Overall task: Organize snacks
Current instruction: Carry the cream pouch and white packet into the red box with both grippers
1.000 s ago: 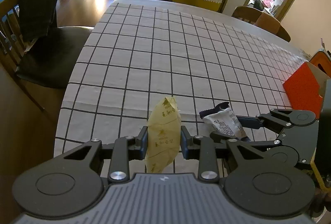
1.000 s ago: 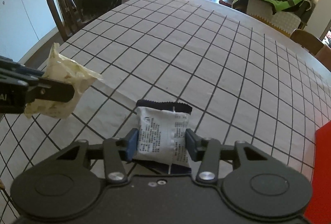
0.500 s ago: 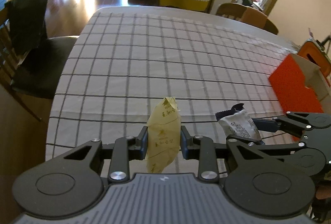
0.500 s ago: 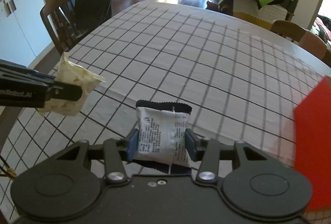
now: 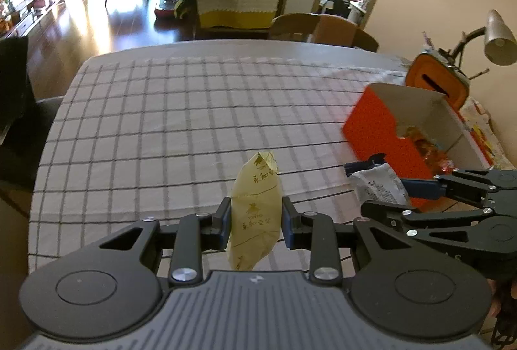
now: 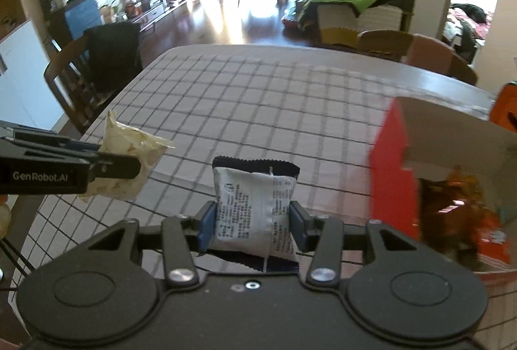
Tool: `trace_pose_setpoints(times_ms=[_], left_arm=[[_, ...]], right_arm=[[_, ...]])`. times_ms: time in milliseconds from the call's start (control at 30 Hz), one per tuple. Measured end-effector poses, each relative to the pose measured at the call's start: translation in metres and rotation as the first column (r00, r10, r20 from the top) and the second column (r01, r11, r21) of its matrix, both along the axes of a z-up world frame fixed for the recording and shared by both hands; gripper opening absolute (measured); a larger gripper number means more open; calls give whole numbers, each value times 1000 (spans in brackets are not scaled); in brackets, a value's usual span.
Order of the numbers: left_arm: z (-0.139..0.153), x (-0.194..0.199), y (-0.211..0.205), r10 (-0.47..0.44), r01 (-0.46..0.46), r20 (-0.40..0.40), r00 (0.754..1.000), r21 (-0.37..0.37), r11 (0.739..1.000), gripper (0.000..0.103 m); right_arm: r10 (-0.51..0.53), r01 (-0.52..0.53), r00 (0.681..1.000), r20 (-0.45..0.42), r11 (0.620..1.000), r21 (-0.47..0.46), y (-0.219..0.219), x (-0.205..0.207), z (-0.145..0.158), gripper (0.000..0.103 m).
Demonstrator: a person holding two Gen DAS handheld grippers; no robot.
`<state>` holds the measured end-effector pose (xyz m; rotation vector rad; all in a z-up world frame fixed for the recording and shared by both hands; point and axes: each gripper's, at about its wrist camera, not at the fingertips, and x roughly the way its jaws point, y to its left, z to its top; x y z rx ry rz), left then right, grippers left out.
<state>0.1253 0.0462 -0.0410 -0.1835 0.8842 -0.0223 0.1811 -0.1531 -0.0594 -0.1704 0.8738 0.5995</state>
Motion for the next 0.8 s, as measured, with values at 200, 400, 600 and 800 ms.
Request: trace_pose_setpoints(times_ms=[200,400,600,800], left_arm=[[16,16,-50,-66,66,24,998,9,998,30],[28,37,-107,-141,140,50,989,36,990,30],[31,61,-161,-209,205,52,977,70,976,30],[24,88,-200,-232,230,14,973,78,970,30]], right_arm=[[-72,71,997,27,997,14,-51,10,15,47],[-134,134,989,56,991,12,-101,24,21,47],[-203,204,977,60,979,3,-150,43,16,47],[-246,247,968,54,969,-10,-186,62,8,47]])
